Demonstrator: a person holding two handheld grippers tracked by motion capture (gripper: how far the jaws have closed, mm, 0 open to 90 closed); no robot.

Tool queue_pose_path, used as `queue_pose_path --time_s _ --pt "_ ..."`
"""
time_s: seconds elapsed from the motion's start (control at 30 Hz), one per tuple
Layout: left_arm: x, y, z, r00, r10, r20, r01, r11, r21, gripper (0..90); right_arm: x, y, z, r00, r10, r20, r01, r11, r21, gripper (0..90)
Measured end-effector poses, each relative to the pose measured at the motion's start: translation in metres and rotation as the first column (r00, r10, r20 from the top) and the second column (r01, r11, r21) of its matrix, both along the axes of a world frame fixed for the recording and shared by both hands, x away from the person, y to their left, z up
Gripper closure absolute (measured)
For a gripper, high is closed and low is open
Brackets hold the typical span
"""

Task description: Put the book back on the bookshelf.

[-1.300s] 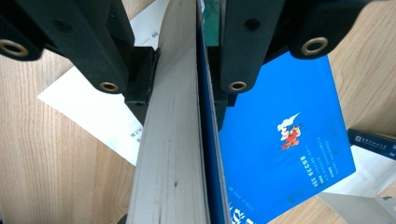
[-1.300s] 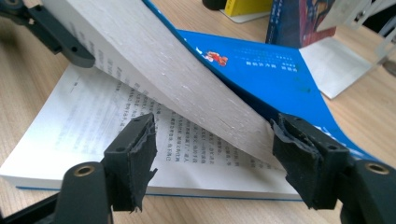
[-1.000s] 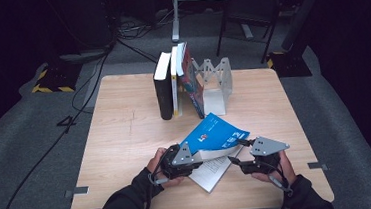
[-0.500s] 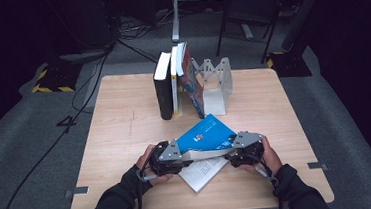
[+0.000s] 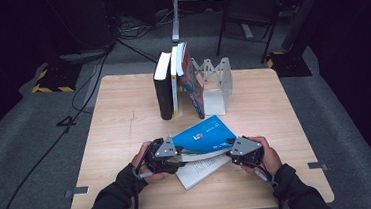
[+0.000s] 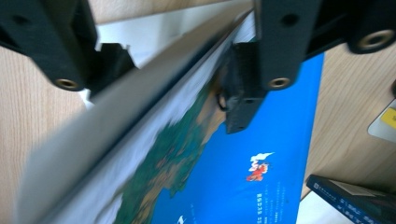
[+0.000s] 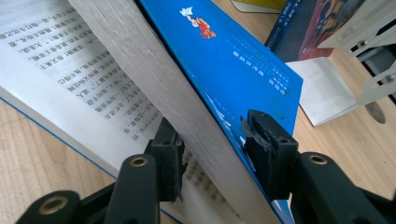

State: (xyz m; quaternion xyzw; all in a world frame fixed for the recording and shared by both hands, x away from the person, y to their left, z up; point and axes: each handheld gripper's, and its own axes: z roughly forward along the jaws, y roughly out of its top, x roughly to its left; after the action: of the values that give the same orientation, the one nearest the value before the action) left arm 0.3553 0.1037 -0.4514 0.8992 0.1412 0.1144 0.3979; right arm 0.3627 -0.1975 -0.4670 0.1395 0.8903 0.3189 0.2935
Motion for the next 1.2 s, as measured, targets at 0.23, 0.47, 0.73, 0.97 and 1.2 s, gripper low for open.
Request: queue_pose_path --time_s 0.23,0.47,0.73,0.97,1.2 --pt "-0.019 -0.015 0.012 0.9966 -0.021 0.08 0.019 0.9997 0.016 53.2 -0.009 0.009 0.007 0.9998 0.014 0.013 -0.014 0.9996 -0.025 60.4" --pt "-0.015 0.001 0.015 0.9954 -0.042 0.086 0.041 0.999 0.019 67.2 -0.011 0.011 0.008 0.9969 0.078 -0.002 -0.078 0.9969 0.009 60.8" --pt "-0.009 0.021 0.009 0.9983 -0.04 0.041 0.04 0.9992 0.009 68.1 0.01 -0.001 -0.003 0.986 0.146 -0.08 -0.136 0.9836 0.118 49.7" --pt "-0.006 0.032 0.009 0.9995 -0.031 0.01 0.031 0.9991 0.03 65.3 0.01 0.001 -0.006 0.9859 0.154 -0.066 -0.144 0.9814 0.126 56.8" --pt "-0.02 0.02 0.014 0.9967 -0.016 0.079 0.004 0.9879 0.155 57.2 -0.002 0.011 0.002 0.9894 0.142 -0.031 -0.14 0.988 0.066 61.7"
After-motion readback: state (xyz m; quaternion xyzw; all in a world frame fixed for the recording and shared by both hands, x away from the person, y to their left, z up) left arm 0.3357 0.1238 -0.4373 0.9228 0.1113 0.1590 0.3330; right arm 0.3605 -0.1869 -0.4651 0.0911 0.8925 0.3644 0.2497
